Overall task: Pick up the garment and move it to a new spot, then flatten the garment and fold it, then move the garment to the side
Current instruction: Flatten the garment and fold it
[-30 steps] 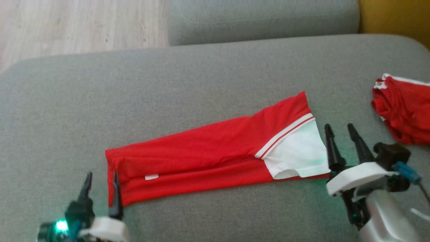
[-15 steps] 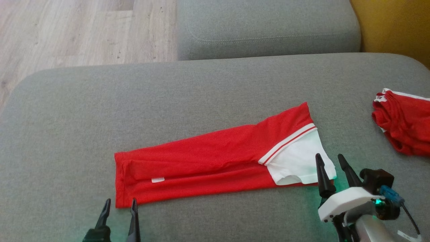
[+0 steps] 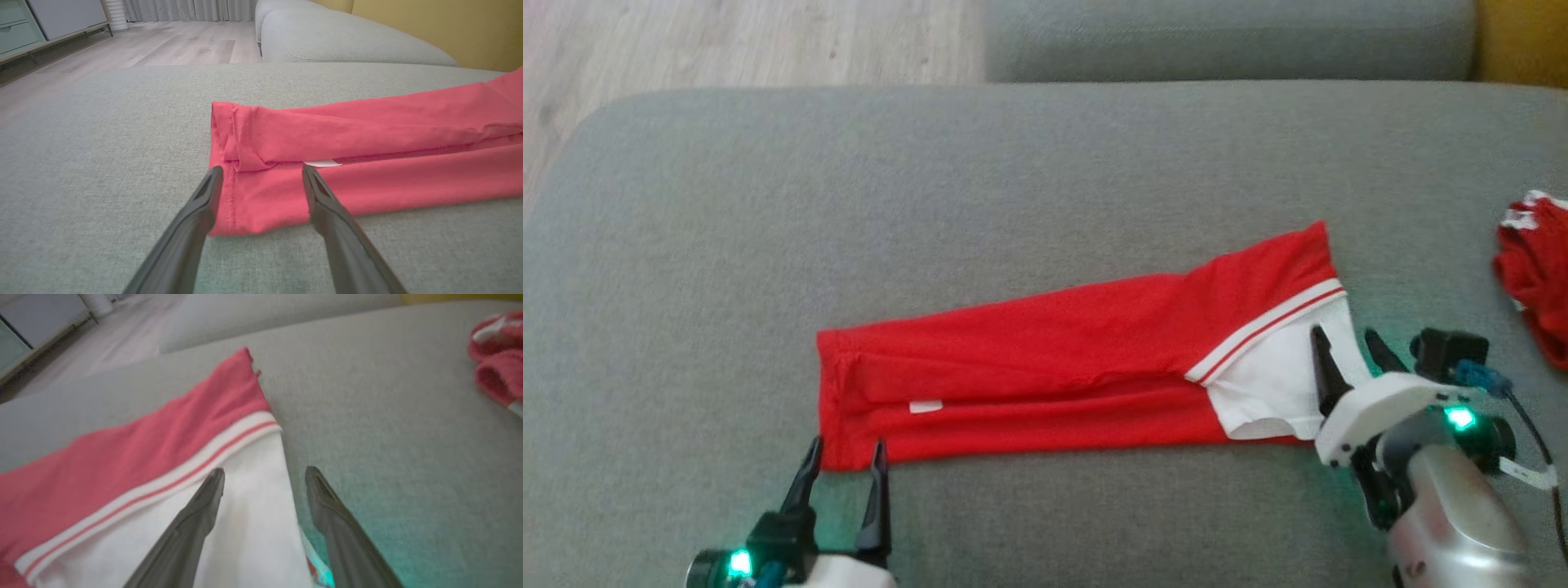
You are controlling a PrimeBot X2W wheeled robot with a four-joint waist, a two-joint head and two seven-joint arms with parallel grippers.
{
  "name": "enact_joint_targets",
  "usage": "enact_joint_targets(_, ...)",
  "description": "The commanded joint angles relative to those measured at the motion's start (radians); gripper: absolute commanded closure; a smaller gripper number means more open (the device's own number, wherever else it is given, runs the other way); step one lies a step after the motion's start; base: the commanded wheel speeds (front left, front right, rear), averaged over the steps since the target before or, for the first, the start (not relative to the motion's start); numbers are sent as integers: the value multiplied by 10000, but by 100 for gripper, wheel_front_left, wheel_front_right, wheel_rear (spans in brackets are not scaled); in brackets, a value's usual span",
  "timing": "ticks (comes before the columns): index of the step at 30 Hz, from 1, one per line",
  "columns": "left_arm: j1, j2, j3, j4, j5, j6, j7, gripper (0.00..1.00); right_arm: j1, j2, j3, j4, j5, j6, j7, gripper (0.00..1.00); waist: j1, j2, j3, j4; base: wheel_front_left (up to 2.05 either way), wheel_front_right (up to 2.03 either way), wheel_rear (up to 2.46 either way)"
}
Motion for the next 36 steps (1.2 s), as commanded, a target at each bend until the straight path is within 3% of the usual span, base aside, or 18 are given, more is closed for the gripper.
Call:
enact_joint_targets(1, -374, -21, 259, -226, 115, -24, -97, 0, -185, -112, 159, -137, -50, -9, 5, 0, -2, -1, 203, 202, 0, 0, 0)
enact_joint_targets(5, -530, -68, 181, -84, 111, -113, -97, 0, -353, -1, -127, 730, 300, -9, 94, 0, -2, -1, 397, 421, 0, 0, 0)
enact_joint_targets(8, -549, -86, 218, 12, 100, -145, -97, 0, -333, 177, 469, 957, 1059, -9, 163, 0, -2, -1, 450, 482, 0, 0, 0)
enact_joint_targets(9, -550, -90, 230, 31, 106, -152, -97, 0, -313, 215, 785, 920, 1374, -9, 174, 15, -2, -1, 464, 493, 0, 0, 0)
enact_joint_targets(11, -555, -97, 267, 60, 119, -160, -97, 0, -229, 259, 1460, 763, 2039, -9, 246, 100, -2, -1, 477, 490, 0, 0, 0)
enact_joint_targets(14, -548, -104, 336, 109, 140, -165, -97, 0, -166, 166, 1904, 637, 2617, -9, -1, 100, -2, -1, 431, 431, 0, 0, 0)
enact_joint_targets(18, -498, -116, 329, 117, 175, -219, -97, 0, -323, -567, 1465, 938, 2851, -9, -1040, 100, -2, -1, 244, 218, 0, 0, 0)
enact_joint_targets(24, -376, -134, 202, 231, 50, -312, -97, 0, -478, -1169, 1276, 1059, 2698, -9, -1545, 100, -2, -1, -65, -168, 0, 0, 0)
enact_joint_targets(30, -402, -140, -145, 375, -181, -355, -97, 0, -340, -607, 2317, -150, 2963, -9, -1681, 100, -2, -1, -274, -93, 0, 0, 0)
enact_joint_targets(36, -451, -141, -557, 516, -129, -427, -97, 0, 136, 9, 4072, -1932, 4044, -9, -1318, 100, -2, -1, -499, 703, 0, 0, 0)
